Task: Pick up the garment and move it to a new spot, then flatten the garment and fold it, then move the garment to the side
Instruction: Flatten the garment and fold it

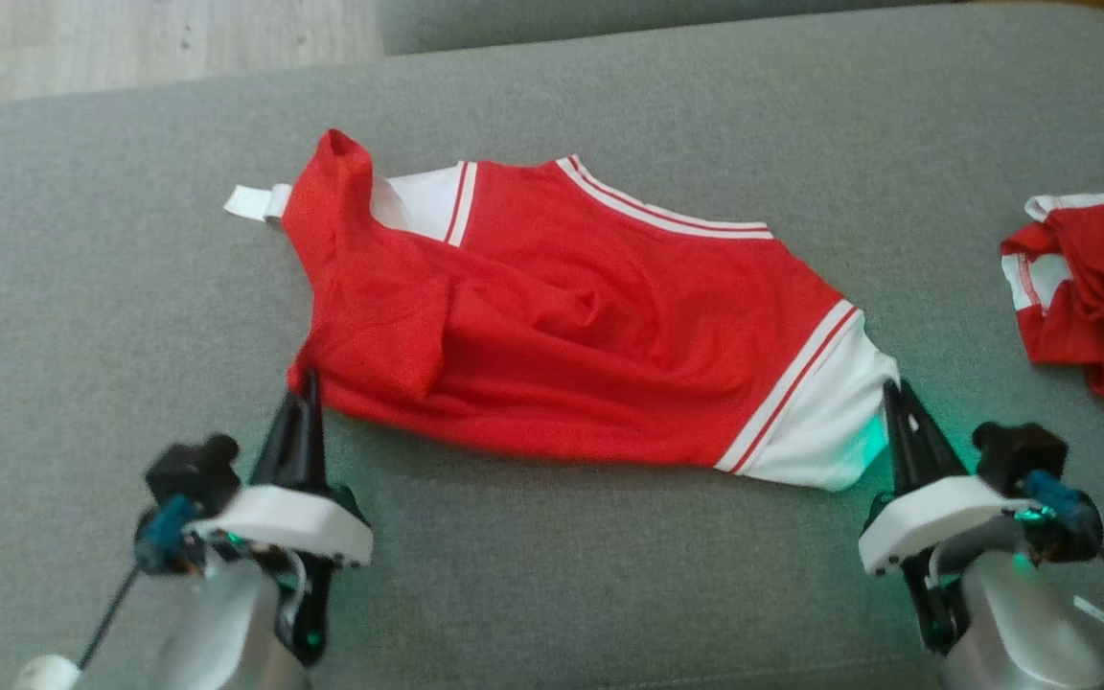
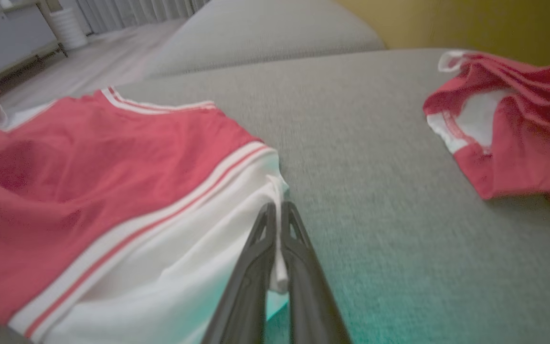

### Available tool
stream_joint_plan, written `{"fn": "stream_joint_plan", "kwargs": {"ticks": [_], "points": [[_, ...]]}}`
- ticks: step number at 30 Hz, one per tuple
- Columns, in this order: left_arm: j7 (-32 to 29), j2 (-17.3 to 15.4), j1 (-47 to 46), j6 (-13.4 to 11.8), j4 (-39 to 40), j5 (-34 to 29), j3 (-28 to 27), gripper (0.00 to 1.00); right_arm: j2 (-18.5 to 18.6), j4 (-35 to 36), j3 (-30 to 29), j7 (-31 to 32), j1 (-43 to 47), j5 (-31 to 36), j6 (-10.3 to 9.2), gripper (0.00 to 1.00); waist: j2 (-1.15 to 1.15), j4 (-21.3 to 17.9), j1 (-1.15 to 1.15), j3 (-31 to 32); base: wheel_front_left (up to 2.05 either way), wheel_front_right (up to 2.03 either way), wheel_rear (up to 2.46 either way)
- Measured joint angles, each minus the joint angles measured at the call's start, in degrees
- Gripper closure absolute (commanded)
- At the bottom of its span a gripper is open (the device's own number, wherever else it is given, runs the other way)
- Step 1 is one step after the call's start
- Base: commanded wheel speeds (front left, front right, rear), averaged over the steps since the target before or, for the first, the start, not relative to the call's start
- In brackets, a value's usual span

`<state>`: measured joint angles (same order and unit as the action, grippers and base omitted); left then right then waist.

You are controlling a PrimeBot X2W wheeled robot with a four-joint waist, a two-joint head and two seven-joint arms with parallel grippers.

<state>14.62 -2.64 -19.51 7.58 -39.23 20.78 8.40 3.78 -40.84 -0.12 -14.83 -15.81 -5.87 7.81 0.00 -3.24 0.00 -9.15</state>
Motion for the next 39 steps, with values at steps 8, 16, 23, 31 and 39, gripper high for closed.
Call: {"fn": "stream_joint_plan", "kwargs": {"ticks": [8,16,23,31,39], "points": [[0.01,-2.11,0.07,0.01,11.94,-1.78,-3.23,1.00,-0.24,9.33,-0.44,0.05,0.02,-5.35,0.00,1.00,0.00,1.28,0.00,4.24,0.00,0.00,0.00],[0.02,-6.09,-2.74,0.01,18.09,-1.53,-4.22,1.00,1.42,16.01,1.99,0.05,-3.75,-10.72,0.00,1.00,0.00,3.25,-0.01,8.18,0.00,0.00,0.00],[0.10,-12.17,-10.15,0.01,19.91,0.70,-1.59,1.00,7.43,21.27,4.52,0.04,-13.70,-15.21,0.00,1.00,0.00,5.61,-0.01,10.62,0.00,0.00,0.00],[-4.72,-14.71,-18.94,0.01,19.97,5.57,1.47,1.00,12.06,22.15,7.10,4.38,-24.64,-17.59,0.00,1.00,0.00,6.68,-0.01,9.43,0.00,0.00,0.00],[-7.27,-14.94,-31.99,-0.33,12.25,6.58,2.86,1.00,13.63,16.07,10.04,7.00,-39.42,-13.45,0.00,1.00,0.00,6.85,0.01,1.35,0.00,0.00,0.00]]}}
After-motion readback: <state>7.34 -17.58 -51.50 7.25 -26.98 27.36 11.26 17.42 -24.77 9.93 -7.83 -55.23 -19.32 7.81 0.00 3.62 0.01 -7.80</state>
